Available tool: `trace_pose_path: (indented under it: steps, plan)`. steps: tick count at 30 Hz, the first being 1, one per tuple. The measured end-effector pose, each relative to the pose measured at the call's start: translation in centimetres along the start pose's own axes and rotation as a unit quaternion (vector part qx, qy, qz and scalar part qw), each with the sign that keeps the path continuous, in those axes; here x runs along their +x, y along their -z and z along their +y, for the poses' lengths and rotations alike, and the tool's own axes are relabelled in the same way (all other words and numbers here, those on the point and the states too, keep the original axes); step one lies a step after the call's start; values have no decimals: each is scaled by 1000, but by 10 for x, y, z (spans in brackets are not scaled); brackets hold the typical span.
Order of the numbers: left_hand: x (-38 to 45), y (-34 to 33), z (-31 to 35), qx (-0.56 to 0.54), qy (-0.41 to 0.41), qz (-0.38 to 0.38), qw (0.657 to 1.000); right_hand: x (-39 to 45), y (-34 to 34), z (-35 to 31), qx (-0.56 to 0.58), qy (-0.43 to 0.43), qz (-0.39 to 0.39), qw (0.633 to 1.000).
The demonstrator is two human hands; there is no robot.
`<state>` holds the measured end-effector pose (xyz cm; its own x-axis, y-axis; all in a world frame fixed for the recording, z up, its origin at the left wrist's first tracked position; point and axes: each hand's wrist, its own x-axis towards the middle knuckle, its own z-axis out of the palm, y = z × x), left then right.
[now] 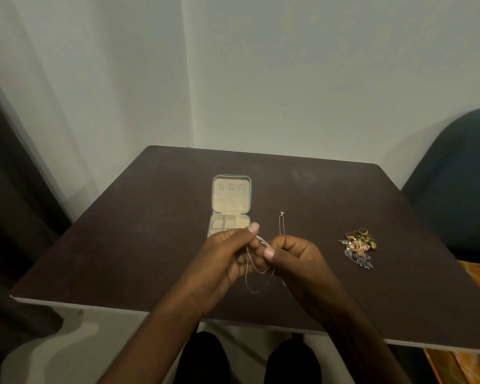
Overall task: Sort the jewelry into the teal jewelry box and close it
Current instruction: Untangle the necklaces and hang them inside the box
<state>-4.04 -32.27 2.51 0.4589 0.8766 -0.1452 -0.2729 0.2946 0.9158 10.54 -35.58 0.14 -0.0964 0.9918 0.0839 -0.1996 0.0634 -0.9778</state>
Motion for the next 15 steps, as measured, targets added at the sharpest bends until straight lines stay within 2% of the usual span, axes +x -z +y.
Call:
trace_pose_path:
  steps: [2,5,9,15]
  plan:
    - [2,0,5,-75,14,14,997,0,-1,5,15,-17,21,1000]
    - [3,4,12,-130,3,17,991,0,-3,12,29,-56,49,997]
    - [3,4,12,-134,6,19,991,0,-10,17,85,-78,81,990]
    - [6,3,11,-146,14,23,989,0,-18,15,248,-68,92,962]
